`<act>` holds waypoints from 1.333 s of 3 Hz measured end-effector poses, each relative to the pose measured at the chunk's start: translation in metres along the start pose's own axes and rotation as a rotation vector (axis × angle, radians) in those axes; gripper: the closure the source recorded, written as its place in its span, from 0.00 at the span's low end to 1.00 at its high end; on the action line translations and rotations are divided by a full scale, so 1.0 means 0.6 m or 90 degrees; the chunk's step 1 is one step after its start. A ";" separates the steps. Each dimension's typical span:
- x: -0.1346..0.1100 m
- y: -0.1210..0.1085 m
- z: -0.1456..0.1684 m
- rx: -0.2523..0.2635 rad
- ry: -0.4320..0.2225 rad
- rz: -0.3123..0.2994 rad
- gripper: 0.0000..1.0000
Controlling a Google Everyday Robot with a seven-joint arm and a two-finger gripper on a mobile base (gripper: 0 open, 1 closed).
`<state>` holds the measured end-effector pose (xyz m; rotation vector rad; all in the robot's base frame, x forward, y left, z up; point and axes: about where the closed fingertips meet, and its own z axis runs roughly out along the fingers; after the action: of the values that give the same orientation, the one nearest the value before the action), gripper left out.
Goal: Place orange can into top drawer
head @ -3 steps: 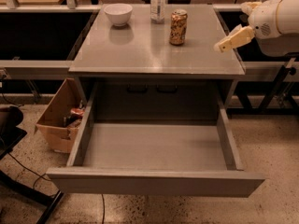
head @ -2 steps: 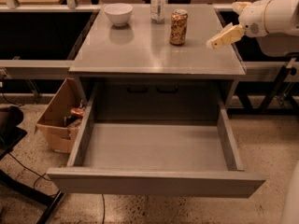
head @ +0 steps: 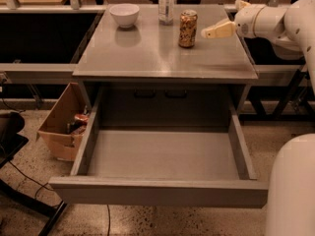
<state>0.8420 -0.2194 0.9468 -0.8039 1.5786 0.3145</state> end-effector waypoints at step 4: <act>0.005 0.091 0.186 -0.051 -0.068 0.205 0.50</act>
Offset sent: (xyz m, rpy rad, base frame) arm 0.0569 0.0834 -0.0453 0.2700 0.1529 -0.0892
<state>0.8916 -0.1116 0.9093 -0.5801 1.6005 0.6467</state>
